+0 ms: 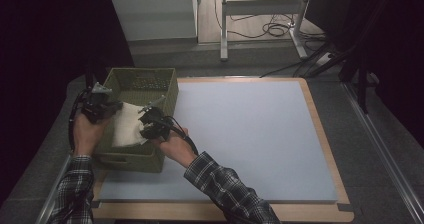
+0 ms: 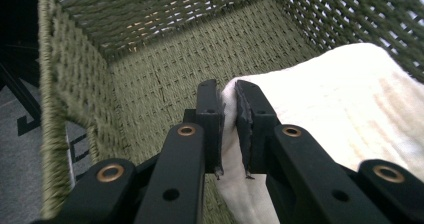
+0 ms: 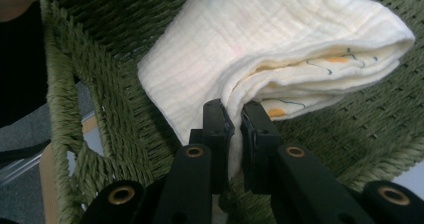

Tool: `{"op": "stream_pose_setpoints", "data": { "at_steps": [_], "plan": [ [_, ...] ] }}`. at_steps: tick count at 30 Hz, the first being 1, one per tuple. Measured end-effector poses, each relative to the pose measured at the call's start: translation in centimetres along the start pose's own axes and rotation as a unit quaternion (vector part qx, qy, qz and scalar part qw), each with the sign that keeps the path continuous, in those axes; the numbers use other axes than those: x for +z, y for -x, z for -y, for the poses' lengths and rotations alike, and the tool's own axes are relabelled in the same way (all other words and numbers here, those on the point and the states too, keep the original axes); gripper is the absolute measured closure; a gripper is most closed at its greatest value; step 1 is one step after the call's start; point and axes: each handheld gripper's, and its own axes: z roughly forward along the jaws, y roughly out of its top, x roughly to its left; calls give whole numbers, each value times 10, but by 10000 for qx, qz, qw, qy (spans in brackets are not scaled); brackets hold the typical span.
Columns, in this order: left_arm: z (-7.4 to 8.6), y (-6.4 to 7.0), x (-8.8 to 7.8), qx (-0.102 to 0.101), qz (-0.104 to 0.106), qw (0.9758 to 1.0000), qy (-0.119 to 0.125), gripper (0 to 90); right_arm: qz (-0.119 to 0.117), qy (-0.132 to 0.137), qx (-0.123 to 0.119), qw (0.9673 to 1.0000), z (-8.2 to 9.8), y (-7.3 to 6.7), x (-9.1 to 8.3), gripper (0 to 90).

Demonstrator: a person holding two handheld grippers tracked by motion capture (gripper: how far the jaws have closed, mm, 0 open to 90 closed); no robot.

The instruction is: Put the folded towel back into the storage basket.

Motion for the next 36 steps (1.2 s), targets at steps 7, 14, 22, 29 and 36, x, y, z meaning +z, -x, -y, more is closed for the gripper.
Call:
{"op": "stream_pose_setpoints", "data": {
  "at_steps": [7, 14, 22, 29, 36],
  "plan": [
    [0, 2, 12, 63, 7, 9999, -111, 804, 48, -184, 40, 9998, 0, 1, 6, 810],
    [1, 3, 23, 86, -35, 9996, -267, 799, 41, -286, 71, 9996, -1, 2, 10, 788],
    [1, 4, 32, 30, -90, 9995, -316, 667, -44, -293, 96, 9995, -3, 3, 9, 691],
    [-1, 6, 30, -73, -99, 9998, -177, 528, 50, -106, -90, 9999, -5, 3, 0, 608],
    [-3, 6, 30, -275, 47, 9996, -77, 397, 100, 15, -303, 9995, -3, 7, -11, 506]
  ]
}}
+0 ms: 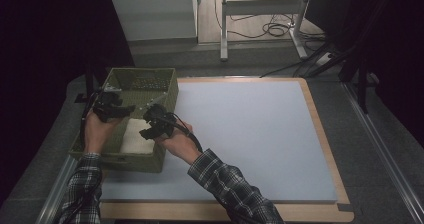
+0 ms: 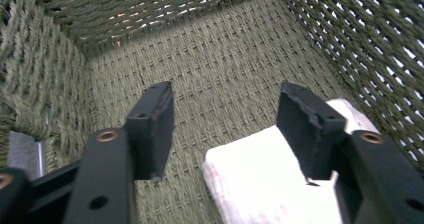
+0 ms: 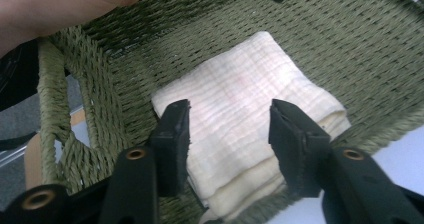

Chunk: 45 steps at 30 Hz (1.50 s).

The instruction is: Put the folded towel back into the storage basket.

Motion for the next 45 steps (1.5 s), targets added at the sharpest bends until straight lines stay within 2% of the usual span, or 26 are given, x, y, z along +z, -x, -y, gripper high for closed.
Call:
{"op": "stream_pose_setpoints", "data": {
  "at_steps": [2, 9, 14, 22, 31, 40, 45],
  "plan": [
    [0, 0, 1, -58, 16, 10000, 19, 368, -66, 56, -13, 10000, 1, 1, -2, 476],
    [0, -3, 1, -342, 118, 9993, 117, 278, 1, 212, -243, 9995, 2, 1, -13, 381],
    [-1, -2, 2, -523, 196, 9983, 184, 230, 15, 290, -310, 9991, 4, 2, -18, 342],
    [-2, 1, 3, -652, 348, 9969, 276, 173, 108, 338, -510, 9981, 11, 5, -28, 310],
    [-10, 13, 1, -590, 559, 9959, 387, 111, 154, 415, -559, 9975, 20, 12, -43, 277],
    [-20, 34, 0, -387, 694, 9958, 445, 75, 300, 479, -538, 9970, 37, 25, -61, 235],
    [-24, 46, -1, -240, 745, 9959, 451, 54, 356, 405, -506, 9973, 51, 36, -71, 196]
  ]
}}
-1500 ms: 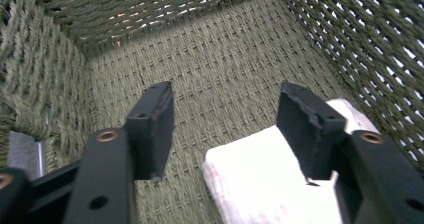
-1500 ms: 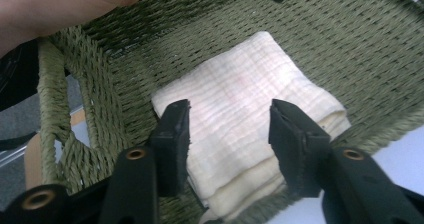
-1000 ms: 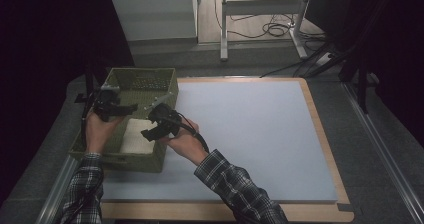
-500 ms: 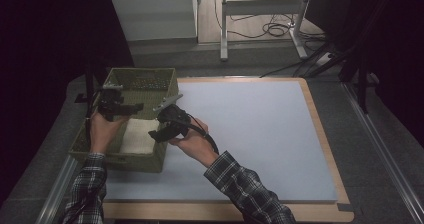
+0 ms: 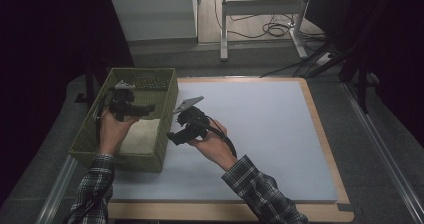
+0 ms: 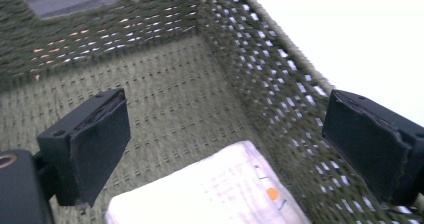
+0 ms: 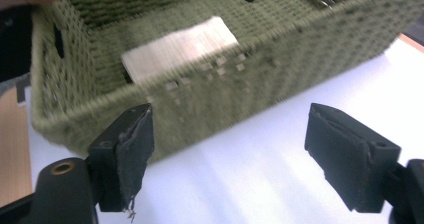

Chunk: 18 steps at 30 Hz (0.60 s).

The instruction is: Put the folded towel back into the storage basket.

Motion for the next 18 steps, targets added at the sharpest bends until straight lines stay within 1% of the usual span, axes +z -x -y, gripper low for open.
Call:
{"op": "stream_pose_setpoints", "data": {
  "at_steps": [2, 4, 6, 9, 13, 15, 18],
  "plan": [
    [-1, 5, 0, 22, 68, 10000, 4, 49, 9, -7, 2, 10000, 5, 4, -4, 173],
    [-1, 10, 1, 40, 134, 9999, -9, 44, 8, -26, 60, 10000, 12, 8, -9, 156],
    [-2, 16, 2, 100, 173, 9998, -26, 39, 22, -50, 82, 10000, 19, 12, -14, 139],
    [-4, 24, 3, 149, 247, 9996, -26, 36, 30, -54, 108, 9999, 28, 17, -21, 124],
    [-7, 36, 2, 262, 330, 9991, -57, 30, 28, -98, 136, 9999, 41, 23, -31, 111],
    [-9, 42, 2, 294, 393, 9988, -85, 28, 77, -130, 140, 9998, 47, 27, -36, 100],
    [-11, 52, 2, 366, 416, 9984, -129, 27, 147, -152, 151, 9997, 58, 32, -43, 84]
  ]
}}
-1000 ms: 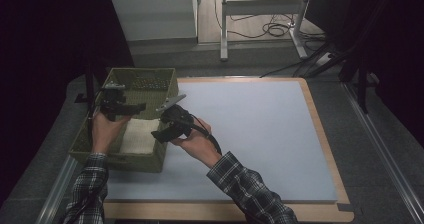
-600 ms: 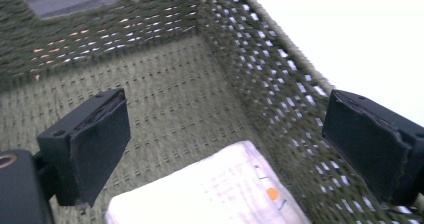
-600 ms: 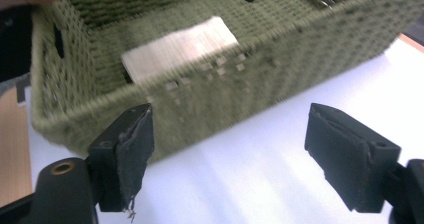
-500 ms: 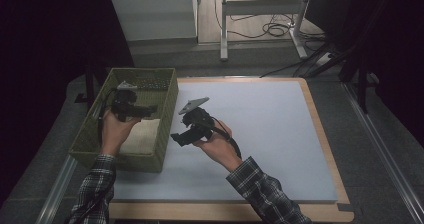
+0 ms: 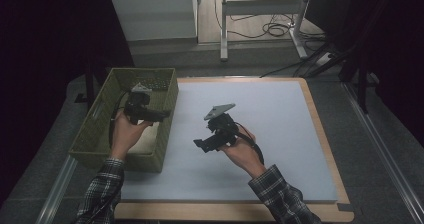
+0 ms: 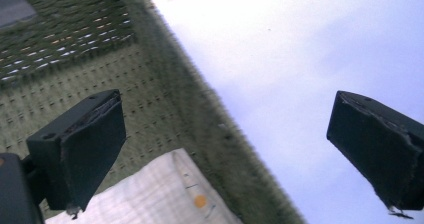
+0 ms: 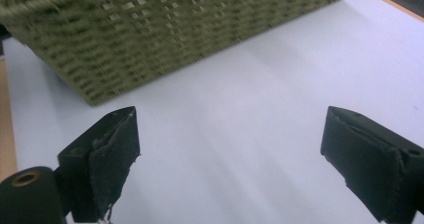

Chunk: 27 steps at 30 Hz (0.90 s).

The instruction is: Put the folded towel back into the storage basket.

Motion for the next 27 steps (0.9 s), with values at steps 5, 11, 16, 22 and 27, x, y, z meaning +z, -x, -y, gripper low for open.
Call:
{"op": "stream_pose_setpoints", "data": {
  "at_steps": [5, 11, 16, 22, 27],
  "plan": [
    [-5, 19, 7, 136, 110, 9998, -80, 23, 93, -35, 42, 9999, 17, 10, -11, 62],
    [-9, 42, 17, 299, 170, 9993, -154, 18, 227, -13, 163, 9996, 38, 23, -27, 49],
    [-13, 60, 24, 431, 204, 9986, -224, 15, 352, -14, 198, 9992, 54, 30, -41, 45],
    [-18, 80, 28, 601, 195, 9977, -227, 15, 515, 19, 307, 9982, 74, 39, -60, 44],
    [-18, 100, 35, 722, 346, 9965, -245, 13, 598, 39, 400, 9974, 89, 45, -71, 44]
  ]
}}
